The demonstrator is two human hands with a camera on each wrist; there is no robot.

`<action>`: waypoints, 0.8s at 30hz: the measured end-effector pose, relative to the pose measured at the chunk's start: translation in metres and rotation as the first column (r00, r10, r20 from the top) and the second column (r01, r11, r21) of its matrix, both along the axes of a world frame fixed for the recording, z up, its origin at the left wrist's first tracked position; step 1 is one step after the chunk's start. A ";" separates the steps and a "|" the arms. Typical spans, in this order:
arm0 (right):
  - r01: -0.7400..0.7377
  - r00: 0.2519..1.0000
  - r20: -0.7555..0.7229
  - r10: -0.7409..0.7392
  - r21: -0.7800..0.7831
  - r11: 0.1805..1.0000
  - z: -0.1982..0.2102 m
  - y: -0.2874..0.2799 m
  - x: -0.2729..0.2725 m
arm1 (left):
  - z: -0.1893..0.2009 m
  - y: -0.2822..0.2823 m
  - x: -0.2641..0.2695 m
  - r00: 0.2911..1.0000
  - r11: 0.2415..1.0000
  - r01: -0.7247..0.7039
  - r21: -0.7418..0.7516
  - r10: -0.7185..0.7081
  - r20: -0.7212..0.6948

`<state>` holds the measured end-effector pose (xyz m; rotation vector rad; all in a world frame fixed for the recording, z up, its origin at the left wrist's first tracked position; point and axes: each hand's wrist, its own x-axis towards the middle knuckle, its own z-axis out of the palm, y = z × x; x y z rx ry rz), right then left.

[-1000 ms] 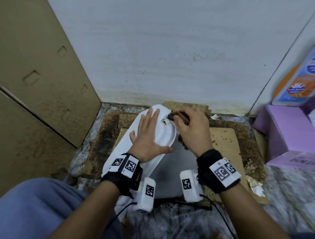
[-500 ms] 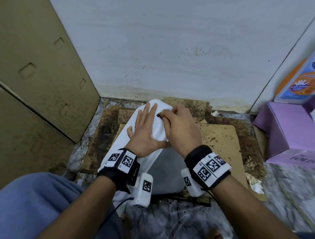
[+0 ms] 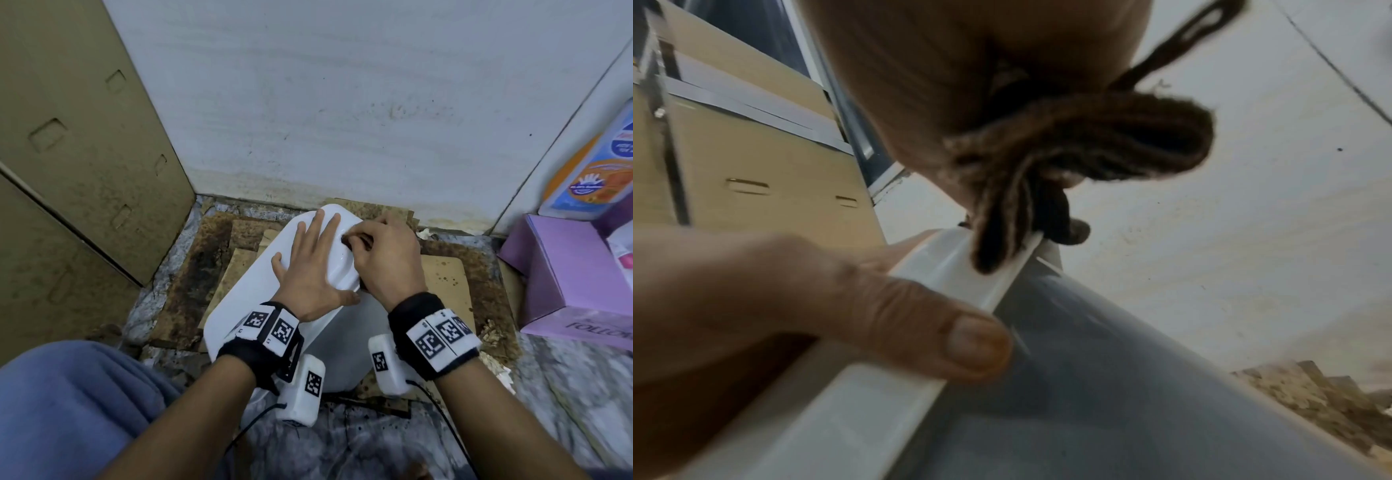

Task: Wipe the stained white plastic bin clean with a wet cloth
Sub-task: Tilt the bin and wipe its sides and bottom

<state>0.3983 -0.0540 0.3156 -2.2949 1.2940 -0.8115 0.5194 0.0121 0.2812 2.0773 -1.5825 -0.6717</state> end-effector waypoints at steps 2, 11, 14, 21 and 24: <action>0.041 0.998 0.046 -0.041 0.001 0.999 -0.002 -0.004 0.006 | 0.001 -0.002 -0.001 1.000 1.000 -0.013 0.003 0.013 -0.009; -0.060 0.982 0.190 0.020 0.207 0.977 -0.004 -0.021 0.019 | -0.002 0.007 0.018 0.999 0.998 -0.052 -0.022 0.052 -0.015; -0.031 0.991 0.132 0.028 0.024 0.999 -0.011 -0.013 0.027 | -0.003 0.011 0.020 0.998 0.998 -0.056 -0.022 0.056 -0.034; 0.133 0.934 0.339 -0.111 -0.043 0.990 -0.015 -0.033 0.013 | 0.002 0.002 0.014 1.000 0.999 -0.030 0.013 0.031 -0.005; -0.052 0.934 0.356 0.033 0.044 0.998 -0.002 -0.040 0.000 | 0.002 0.000 0.013 1.000 0.999 -0.026 0.017 0.026 0.001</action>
